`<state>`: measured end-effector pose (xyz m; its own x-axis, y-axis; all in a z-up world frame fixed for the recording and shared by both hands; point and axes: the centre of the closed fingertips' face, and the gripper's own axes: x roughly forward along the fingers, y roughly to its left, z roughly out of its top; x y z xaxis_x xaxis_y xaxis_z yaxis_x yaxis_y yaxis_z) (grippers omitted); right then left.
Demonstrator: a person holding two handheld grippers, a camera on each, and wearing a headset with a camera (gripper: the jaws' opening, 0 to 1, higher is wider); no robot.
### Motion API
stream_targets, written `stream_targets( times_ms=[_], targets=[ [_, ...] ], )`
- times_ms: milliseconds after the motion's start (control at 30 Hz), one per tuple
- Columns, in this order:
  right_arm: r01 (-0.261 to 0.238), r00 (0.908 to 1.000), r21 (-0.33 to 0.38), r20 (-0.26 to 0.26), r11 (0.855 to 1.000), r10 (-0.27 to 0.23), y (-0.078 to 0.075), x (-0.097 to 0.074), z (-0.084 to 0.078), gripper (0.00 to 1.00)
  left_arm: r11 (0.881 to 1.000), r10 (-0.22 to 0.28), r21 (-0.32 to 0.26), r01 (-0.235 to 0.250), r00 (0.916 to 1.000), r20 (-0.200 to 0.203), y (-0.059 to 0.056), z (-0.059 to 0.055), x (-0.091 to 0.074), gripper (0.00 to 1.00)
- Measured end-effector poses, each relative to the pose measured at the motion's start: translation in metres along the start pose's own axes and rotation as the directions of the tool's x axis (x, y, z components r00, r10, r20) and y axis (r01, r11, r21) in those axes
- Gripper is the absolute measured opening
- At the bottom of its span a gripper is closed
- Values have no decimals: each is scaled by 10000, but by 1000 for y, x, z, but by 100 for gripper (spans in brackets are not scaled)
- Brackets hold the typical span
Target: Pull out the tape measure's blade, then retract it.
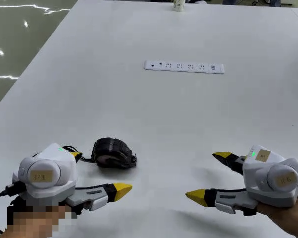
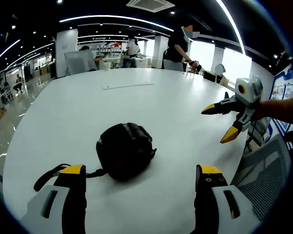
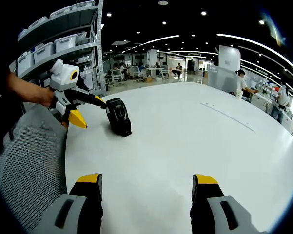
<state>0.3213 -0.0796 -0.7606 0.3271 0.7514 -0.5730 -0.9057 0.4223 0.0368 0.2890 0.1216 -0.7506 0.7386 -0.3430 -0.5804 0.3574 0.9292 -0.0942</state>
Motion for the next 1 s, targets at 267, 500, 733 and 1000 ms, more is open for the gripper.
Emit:
stream_targets(
  times_ms=[267, 500, 733, 1000],
  targets=[
    [258, 9992, 376, 305, 9990, -269, 4, -9, -2, 79, 9992, -165, 369, 164, 9999, 28, -6, -2, -5, 93],
    [322, 9987, 582, 387, 9978, -344, 10, -17, -6, 82, 9984, -281, 496, 274, 9995, 118, -10, -1, -10, 95],
    [383, 9981, 565, 464, 9977, -409, 13, -23, -9, 87, 9972, -348, 660, 339, 9993, 123, -11, -5, -14, 97],
    [422, 9964, 708, 702, 9966, -472, 14, -26, -7, 91, 9961, -419, 787, 402, 9989, 200, -13, -6, -17, 99]
  ],
)
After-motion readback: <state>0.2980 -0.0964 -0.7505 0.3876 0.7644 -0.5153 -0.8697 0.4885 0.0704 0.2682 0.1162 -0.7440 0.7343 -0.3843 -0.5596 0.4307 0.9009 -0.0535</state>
